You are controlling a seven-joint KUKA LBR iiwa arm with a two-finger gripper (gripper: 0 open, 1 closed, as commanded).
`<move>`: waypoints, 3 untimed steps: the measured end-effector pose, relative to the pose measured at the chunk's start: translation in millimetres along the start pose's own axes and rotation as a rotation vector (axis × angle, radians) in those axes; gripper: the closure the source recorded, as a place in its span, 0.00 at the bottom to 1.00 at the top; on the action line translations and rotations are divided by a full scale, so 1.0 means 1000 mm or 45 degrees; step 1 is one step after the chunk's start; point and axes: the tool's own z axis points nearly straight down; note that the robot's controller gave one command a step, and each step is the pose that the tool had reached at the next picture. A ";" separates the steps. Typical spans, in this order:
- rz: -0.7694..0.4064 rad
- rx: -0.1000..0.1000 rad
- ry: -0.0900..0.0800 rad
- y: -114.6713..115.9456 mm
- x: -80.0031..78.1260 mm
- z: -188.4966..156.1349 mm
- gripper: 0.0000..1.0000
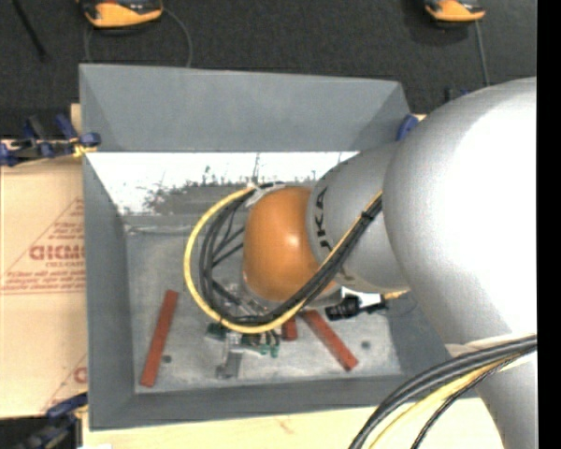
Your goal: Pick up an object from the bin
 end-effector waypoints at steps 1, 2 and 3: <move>0.165 -0.001 -0.008 -0.007 0.013 -0.034 0.00; 0.379 0.001 -0.003 -0.020 0.032 -0.046 0.00; 0.727 -0.001 -0.005 -0.016 0.013 -0.003 0.00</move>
Offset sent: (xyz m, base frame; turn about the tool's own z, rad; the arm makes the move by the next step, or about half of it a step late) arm -0.0143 -0.0049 0.0336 0.1318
